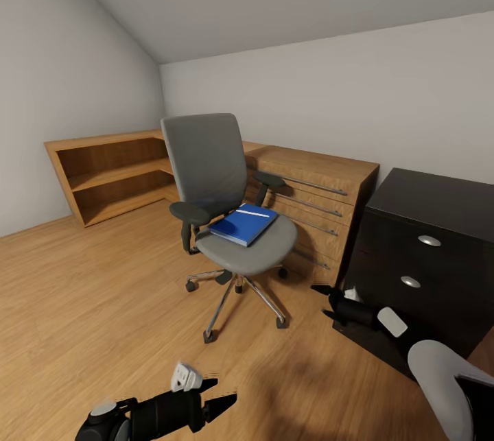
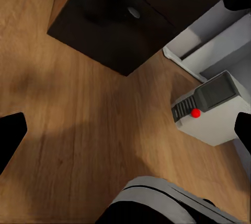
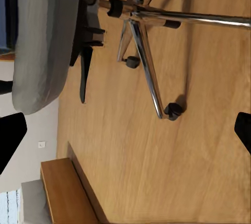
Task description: In the bedroom, organize the workspace by keeping the computer under the desk, ensuring the monitor is on the desk, placing the keyboard on the desk next to the monitor, placing the mouse on the desk next to the keyboard, moving the folder from the swivel chair onto the desk next to the mouse, stacking the notebook on top of the folder with the pen on top of the notebook, and positioning the swivel chair next to the desk.
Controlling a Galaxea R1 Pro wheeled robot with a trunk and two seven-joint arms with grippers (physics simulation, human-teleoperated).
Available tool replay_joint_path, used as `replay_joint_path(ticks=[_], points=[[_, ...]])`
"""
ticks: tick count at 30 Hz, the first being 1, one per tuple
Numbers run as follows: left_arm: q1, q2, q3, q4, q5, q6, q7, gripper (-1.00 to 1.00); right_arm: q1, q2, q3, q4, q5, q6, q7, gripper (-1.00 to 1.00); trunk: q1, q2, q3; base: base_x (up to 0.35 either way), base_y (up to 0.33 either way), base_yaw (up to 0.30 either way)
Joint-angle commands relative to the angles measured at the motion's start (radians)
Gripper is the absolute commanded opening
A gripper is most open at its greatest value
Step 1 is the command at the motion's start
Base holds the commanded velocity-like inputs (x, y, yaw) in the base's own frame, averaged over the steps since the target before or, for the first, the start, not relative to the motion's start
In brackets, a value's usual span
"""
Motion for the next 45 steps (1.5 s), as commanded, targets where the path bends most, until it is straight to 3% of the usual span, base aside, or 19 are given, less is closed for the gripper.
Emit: replay_joint_path(ticks=[1,7,10,18,20,22,23,26,30,39,45], points=[[0.0,0.001,-0.001,0.013,0.007,0.002,0.002,1.0,0.001,0.002,-0.005,0.01,0.017,-0.01,0.0,1.0,0.0,0.0,-0.001,0.0,0.0,0.0],[0.0,0.007,0.015,0.11,0.007,-0.069,0.029,1.0,0.011,0.015,-0.005,0.076,0.155,-0.146,-0.002,1.0,0.0,0.0,-0.001,0.0,0.0,0.0],[0.0,0.014,0.057,0.178,0.007,-0.127,0.065,1.0,0.013,0.021,-0.004,0.136,0.241,-0.24,-0.003,1.0,0.0,0.0,-0.001,0.0,0.0,0.0],[0.0,0.021,0.128,0.293,0.006,-0.191,0.157,1.0,0.035,0.031,-0.005,0.227,0.371,-0.432,-0.004,1.0,0.0,0.0,-0.001,0.0,0.0,0.0],[0.0,0.022,0.138,0.317,0.006,-0.197,0.197,1.0,0.059,0.038,-0.005,0.233,0.39,-0.469,-0.004,1.0,0.0,0.0,-0.001,0.0,0.0,0.0],[0.0,0.022,0.15,0.351,0.006,-0.203,0.275,1.0,0.103,0.045,-0.005,0.239,0.409,-0.524,-0.006,1.0,0.0,0.0,-0.001,0.0,0.0,0.0],[0.0,0.02,0.159,0.403,0.007,-0.216,0.414,1.0,0.17,0.052,-0.005,0.242,0.425,-0.626,-0.009,1.0,0.0,0.0,-0.001,0.0,0.0,0.0],[0.0,0.019,0.161,0.438,0.009,-0.248,0.491,1.0,0.212,0.055,-0.005,0.243,0.433,-0.687,-0.01,1.0,0.0,0.0,-0.001,0.0,0.0,0.0],[0.0,0.017,0.163,0.46,0.011,-0.303,0.528,1.0,0.255,0.056,-0.005,0.244,0.44,-0.726,-0.011,1.0,0.0,0.0,-0.001,0.0,0.0,0.0],[0.0,0.014,0.163,0.511,0.014,-0.375,0.551,1.0,0.322,0.053,-0.005,0.244,0.445,-0.776,-0.01,1.0,0.0,0.0,0.001,0.0,0.0,0.0],[0.0,0.005,0.16,0.534,0.012,-0.381,0.549,1.0,0.357,0.053,-0.005,0.244,0.445,-0.835,-0.01,1.0,0.0,0.0,0.005,0.0,0.0,0.0]])
